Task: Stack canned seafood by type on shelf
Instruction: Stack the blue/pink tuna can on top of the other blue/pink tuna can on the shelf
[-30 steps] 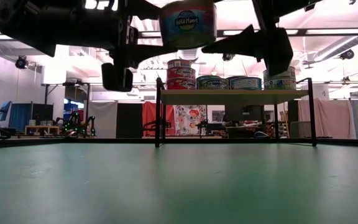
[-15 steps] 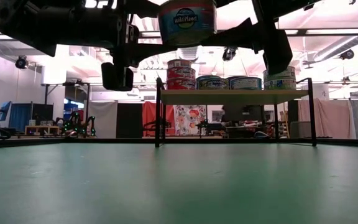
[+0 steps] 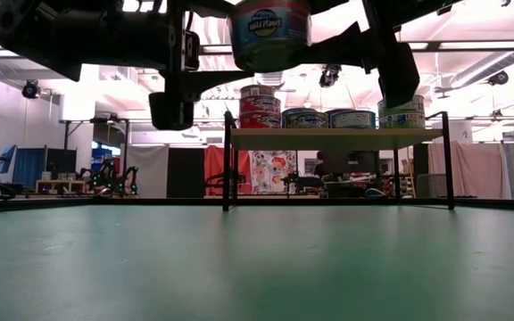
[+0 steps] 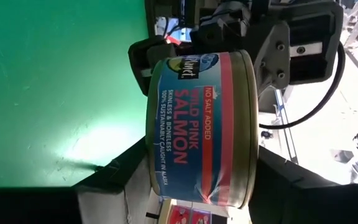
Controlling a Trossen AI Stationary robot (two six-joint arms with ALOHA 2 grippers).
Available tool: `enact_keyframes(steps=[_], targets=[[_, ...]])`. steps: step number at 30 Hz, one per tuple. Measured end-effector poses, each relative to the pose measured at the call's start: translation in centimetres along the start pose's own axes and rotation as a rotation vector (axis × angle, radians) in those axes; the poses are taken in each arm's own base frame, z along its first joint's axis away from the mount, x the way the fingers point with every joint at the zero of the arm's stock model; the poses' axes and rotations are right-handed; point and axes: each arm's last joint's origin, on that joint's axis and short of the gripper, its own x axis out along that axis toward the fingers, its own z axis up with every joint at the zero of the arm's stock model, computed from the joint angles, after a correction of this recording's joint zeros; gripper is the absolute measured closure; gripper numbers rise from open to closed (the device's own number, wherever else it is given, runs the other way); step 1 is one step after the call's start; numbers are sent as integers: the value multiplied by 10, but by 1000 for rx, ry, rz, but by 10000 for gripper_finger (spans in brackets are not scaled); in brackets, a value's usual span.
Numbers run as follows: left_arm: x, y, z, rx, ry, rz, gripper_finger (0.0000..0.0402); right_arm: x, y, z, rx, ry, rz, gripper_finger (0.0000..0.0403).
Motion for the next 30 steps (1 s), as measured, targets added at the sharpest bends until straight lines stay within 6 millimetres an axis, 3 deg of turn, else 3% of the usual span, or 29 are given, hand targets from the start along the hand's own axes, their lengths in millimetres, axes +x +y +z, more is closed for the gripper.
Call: enact_keyframes(steps=[24, 30], targets=[[0, -4, 6, 109, -18, -40, 154, -1, -12, 2, -24, 109, -43, 213], [-1, -7, 6, 119, -3, -84, 129, -1, -15, 1, -13, 139, -54, 215]])
